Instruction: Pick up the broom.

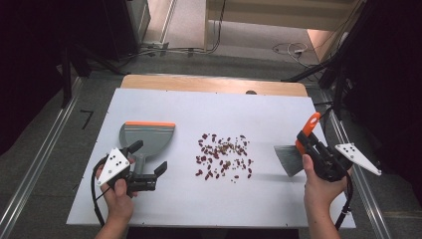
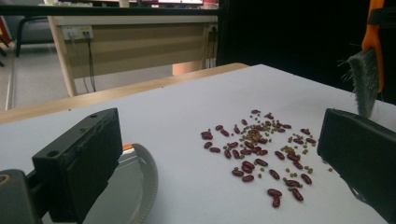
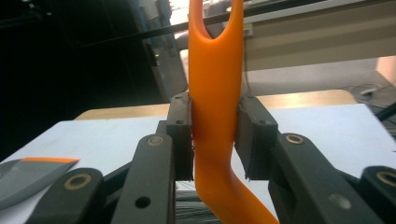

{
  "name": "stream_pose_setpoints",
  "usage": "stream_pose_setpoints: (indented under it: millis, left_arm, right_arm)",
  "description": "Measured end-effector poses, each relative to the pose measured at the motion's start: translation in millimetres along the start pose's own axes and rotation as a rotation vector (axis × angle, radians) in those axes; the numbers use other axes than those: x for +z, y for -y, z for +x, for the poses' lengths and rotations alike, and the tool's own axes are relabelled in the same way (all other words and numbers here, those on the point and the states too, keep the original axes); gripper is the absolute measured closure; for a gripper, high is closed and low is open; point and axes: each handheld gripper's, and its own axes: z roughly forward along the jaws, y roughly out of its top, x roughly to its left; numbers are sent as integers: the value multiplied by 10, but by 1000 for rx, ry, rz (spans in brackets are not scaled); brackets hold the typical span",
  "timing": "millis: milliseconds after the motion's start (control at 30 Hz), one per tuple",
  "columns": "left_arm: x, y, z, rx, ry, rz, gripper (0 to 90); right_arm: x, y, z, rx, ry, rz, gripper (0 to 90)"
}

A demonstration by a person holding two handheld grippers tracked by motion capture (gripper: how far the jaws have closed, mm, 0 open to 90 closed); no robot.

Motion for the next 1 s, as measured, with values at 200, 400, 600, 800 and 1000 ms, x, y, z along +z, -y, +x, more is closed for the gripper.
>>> stream_pose_setpoints:
  millis: [200,400,600,800,1000]
  left_arm:
    - [38,-86,-131,4,56,-12,7]
    - [187,-188,-397,-2,161,8,6]
    - [341,-234,-647,-16,259,35,37]
    - [454,-237,-809,-52,321,66,90]
    - [538,-215,-913,-84,396,86,196]
  right_arm:
    - [-4,-43,243,-11,-65,-16,674]
    - [-9,-80,529,-23,-145,-29,675]
    - [-8,-66,813,-33,-223,-23,675]
    - [5,-11,1106,-50,-298,-12,675]
    - [-5,39,1394,-65,-375,-3,675]
